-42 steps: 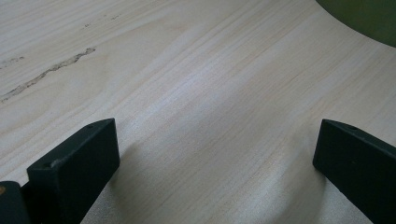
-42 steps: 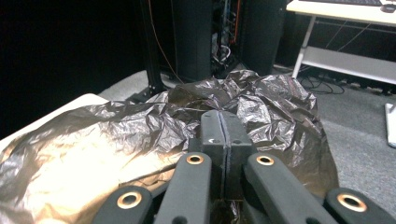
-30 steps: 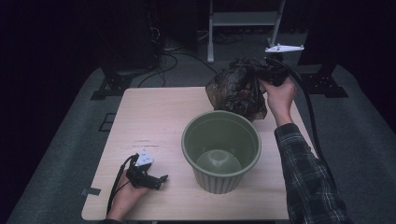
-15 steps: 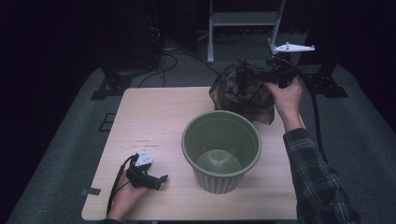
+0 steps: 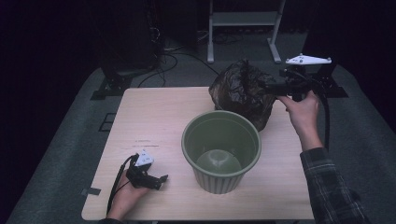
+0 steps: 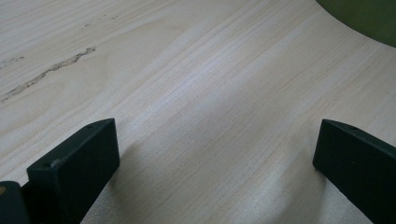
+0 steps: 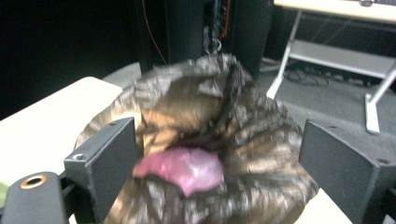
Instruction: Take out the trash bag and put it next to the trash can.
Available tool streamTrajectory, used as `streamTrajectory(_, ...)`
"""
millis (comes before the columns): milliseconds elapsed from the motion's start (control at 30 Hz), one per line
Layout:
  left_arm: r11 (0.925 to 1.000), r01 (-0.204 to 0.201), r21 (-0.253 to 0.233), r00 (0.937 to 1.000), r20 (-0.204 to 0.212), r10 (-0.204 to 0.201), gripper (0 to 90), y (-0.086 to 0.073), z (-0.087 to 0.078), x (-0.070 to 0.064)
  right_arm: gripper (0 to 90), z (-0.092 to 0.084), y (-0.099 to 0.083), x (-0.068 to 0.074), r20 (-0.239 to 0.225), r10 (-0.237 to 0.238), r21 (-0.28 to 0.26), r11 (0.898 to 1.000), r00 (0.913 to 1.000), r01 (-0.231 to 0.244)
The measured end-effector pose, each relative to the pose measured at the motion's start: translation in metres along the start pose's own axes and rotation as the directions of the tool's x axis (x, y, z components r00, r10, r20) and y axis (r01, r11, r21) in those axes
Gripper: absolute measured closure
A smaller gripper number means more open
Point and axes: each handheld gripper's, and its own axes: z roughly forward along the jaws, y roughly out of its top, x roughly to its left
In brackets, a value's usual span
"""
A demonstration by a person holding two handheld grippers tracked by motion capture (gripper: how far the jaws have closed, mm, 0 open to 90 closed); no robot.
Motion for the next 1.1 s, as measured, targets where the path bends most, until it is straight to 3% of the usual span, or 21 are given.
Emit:
streamTrajectory(100,1.0000,0.000,0.000,1.0000,0.000,0.000,0.0,0.000,0.000,0.000,10.2,-0.010,-0.013,0.000,0.003,0.010,0.044,0.999,0.9999,-0.010)
streamTrajectory(600,1.0000,0.005,-0.001,1.0000,-0.003,-0.005,0.0,0.001,0.001,0.000,10.2,-0.059,-0.071,0.004,-0.032,0.023,0.045,0.999,0.9992,-0.022)
streamTrajectory(1100,1.0000,0.005,-0.002,1.0000,-0.003,-0.005,0.0,0.001,0.001,0.000,10.2,-0.074,-0.130,0.003,-0.023,0.032,0.090,0.996,0.9992,-0.029)
